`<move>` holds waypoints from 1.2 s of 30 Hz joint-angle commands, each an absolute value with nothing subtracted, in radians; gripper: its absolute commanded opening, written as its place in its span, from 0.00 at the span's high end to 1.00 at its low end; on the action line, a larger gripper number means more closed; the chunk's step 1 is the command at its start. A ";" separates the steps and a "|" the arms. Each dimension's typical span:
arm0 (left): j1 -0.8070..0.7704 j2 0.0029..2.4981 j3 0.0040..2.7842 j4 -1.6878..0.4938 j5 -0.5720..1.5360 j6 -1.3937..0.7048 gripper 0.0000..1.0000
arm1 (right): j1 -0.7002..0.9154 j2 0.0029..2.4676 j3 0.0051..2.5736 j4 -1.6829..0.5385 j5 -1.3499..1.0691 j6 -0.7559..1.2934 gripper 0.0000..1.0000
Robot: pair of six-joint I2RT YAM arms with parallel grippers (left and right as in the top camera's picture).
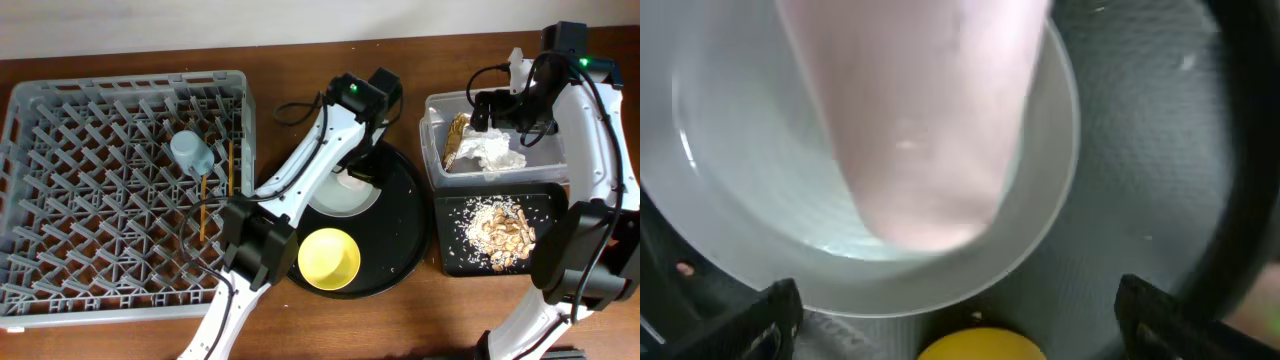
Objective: Sort waste into correct bins and load items into the dishwasher rack
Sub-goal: 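Place the blue cup upside down in the dish rack with the left gripper, then move the right gripper to the pink cup on the white plate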
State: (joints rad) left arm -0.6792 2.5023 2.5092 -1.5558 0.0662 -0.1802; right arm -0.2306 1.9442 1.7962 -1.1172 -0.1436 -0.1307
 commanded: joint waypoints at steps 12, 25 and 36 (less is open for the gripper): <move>-0.643 2.382 2.330 -1.450 -0.023 -0.202 0.66 | -0.236 1.937 1.793 -1.117 -0.146 -0.122 0.01; -0.634 2.242 2.321 -1.640 -0.022 0.032 0.43 | -0.236 1.937 1.793 -1.117 -0.146 -0.122 0.01; -0.394 1.906 2.323 -1.688 0.543 0.421 0.32 | -0.275 1.891 1.840 -1.404 -1.346 -0.215 0.94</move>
